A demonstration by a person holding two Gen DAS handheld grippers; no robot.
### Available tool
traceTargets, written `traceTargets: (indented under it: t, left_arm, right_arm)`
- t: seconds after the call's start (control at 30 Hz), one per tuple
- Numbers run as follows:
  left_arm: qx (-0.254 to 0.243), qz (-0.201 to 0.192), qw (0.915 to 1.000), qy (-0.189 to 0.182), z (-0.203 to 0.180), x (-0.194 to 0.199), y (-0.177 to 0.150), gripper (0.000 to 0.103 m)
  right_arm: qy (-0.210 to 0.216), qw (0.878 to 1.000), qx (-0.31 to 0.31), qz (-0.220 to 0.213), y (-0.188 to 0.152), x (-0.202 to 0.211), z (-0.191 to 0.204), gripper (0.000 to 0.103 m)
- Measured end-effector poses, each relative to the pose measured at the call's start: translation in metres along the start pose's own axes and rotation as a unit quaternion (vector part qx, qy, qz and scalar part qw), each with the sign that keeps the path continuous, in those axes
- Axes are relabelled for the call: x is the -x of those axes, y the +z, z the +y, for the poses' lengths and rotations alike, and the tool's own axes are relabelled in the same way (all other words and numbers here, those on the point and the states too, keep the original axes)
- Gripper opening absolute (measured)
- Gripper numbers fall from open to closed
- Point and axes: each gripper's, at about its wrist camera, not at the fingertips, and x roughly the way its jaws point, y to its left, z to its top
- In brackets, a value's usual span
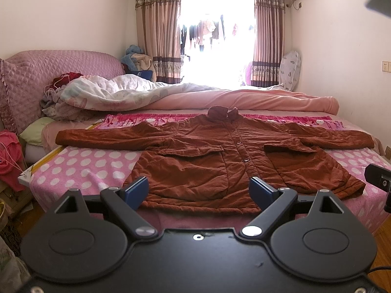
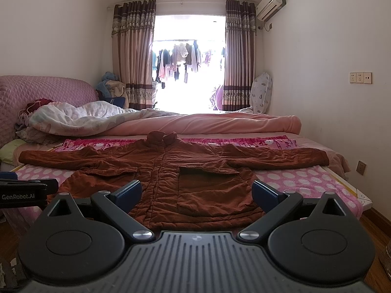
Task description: Fold large clothes
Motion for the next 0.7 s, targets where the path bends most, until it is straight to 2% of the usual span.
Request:
traceTargets:
  t: [0.7]
  left_arm:
    - [-0.001,-0.004,1.0000,-0.002,-0.0005,0.0003,0.0002,0.091]
  right_arm:
    - [-0.001,1.000,0.001,-0.002,0.0021,0.0049,-0.0005,0.103]
